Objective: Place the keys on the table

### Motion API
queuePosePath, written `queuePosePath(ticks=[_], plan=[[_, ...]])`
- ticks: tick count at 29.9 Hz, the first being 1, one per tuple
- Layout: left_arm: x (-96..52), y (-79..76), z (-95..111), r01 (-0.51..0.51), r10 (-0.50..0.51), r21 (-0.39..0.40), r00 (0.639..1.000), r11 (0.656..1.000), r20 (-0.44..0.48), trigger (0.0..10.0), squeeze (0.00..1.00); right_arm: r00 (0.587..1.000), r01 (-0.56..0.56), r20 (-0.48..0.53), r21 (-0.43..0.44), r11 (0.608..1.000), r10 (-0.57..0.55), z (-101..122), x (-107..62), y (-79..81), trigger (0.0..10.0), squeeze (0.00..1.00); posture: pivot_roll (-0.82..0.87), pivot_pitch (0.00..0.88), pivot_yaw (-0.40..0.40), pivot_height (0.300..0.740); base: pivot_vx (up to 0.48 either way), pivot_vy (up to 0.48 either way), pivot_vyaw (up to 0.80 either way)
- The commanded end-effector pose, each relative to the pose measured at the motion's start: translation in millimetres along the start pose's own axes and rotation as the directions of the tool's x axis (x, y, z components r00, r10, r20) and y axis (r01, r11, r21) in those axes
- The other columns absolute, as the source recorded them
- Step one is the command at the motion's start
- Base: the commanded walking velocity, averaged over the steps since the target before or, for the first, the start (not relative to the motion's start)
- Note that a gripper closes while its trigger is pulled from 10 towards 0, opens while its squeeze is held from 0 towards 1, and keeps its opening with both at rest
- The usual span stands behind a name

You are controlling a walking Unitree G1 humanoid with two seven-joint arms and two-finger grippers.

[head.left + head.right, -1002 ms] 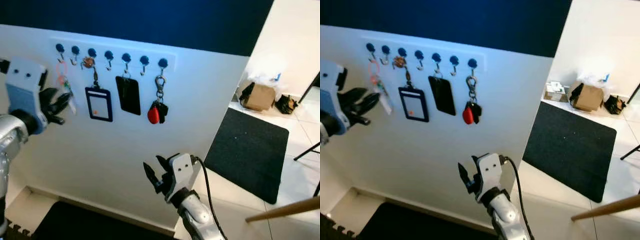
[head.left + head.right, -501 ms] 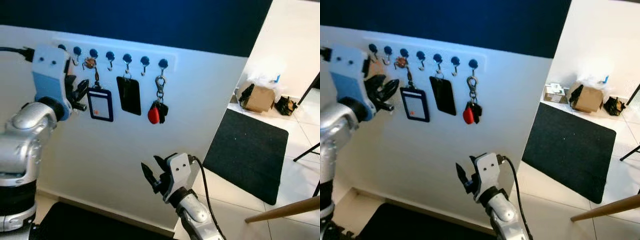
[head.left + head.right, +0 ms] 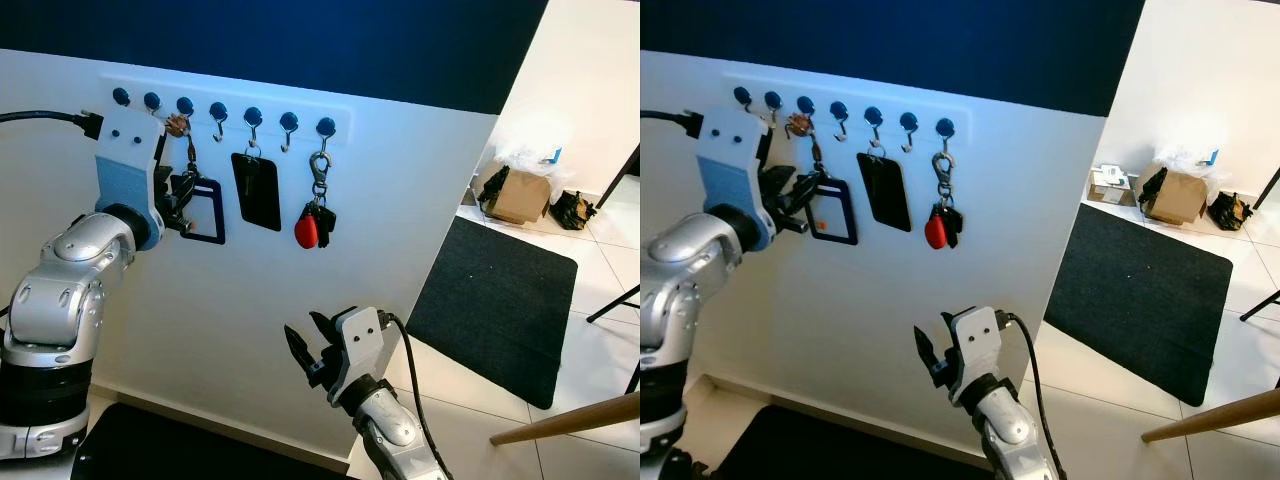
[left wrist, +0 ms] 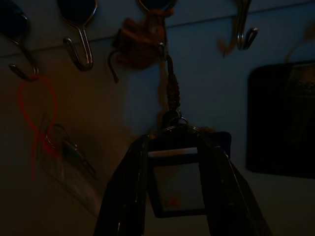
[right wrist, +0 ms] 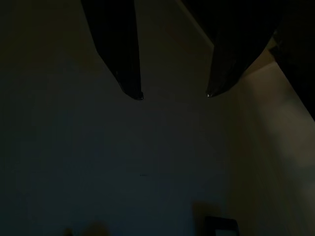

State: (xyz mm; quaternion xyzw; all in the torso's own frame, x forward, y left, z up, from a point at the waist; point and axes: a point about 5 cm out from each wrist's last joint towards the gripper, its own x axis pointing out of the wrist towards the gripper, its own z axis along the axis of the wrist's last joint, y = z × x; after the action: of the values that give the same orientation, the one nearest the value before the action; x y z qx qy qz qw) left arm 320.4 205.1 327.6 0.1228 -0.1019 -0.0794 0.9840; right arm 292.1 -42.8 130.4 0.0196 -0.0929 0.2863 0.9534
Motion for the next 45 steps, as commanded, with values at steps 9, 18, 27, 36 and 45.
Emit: queuePosePath(ticks=[9, 18, 27, 36, 45], plan=[[10.4, -16.4, 1, 0.044, -0.044, 0.052, 0.999, 0.998, 0.008, 10.0, 0.0, 1.0, 0.009, -0.005, 0.019, 1.0, -0.009, -3, -2.0, 1.1, 10.0, 0.0, 0.25, 0.159, -0.017, 0.74, 0.0, 0.0, 0.0], [14.9, -24.0, 5, 0.05, -0.052, 0.038, 0.998, 0.998, 0.027, 10.0, 0.0, 1.0, 0.014, -0.006, 0.018, 1.0, -0.014, -3, -2.8, 0.2, 10.0, 0.0, 0.25, 0.158, -0.017, 0.74, 0.0, 0.0, 0.0], [11.5, -28.2, -2, 0.058, -0.058, 0.042, 0.998, 0.997, 0.0, 9.1, 0.0, 1.0, 0.008, -0.005, 0.016, 1.0, -0.008, -3, -2.5, 0.7, 10.0, 0.0, 0.25, 0.156, -0.02, 0.74, 0.0, 0.0, 0.0], [15.2, -24.9, -6, 0.029, -0.029, 0.027, 1.0, 0.999, -0.011, 9.3, 0.0, 1.0, 0.005, -0.003, 0.017, 1.0, -0.005, -3, -1.2, 1.0, 10.0, 0.0, 0.25, 0.155, -0.023, 0.74, 0.0, 0.0, 0.0], [22.9, -23.0, -9, 0.011, -0.011, 0.015, 1.0, 1.0, -0.02, 7.6, 0.0, 1.0, 0.008, -0.004, 0.018, 1.0, -0.008, -3, -1.9, 1.6, 10.0, 0.0, 0.25, 0.152, -0.017, 0.74, 0.0, 0.0, 0.0]])
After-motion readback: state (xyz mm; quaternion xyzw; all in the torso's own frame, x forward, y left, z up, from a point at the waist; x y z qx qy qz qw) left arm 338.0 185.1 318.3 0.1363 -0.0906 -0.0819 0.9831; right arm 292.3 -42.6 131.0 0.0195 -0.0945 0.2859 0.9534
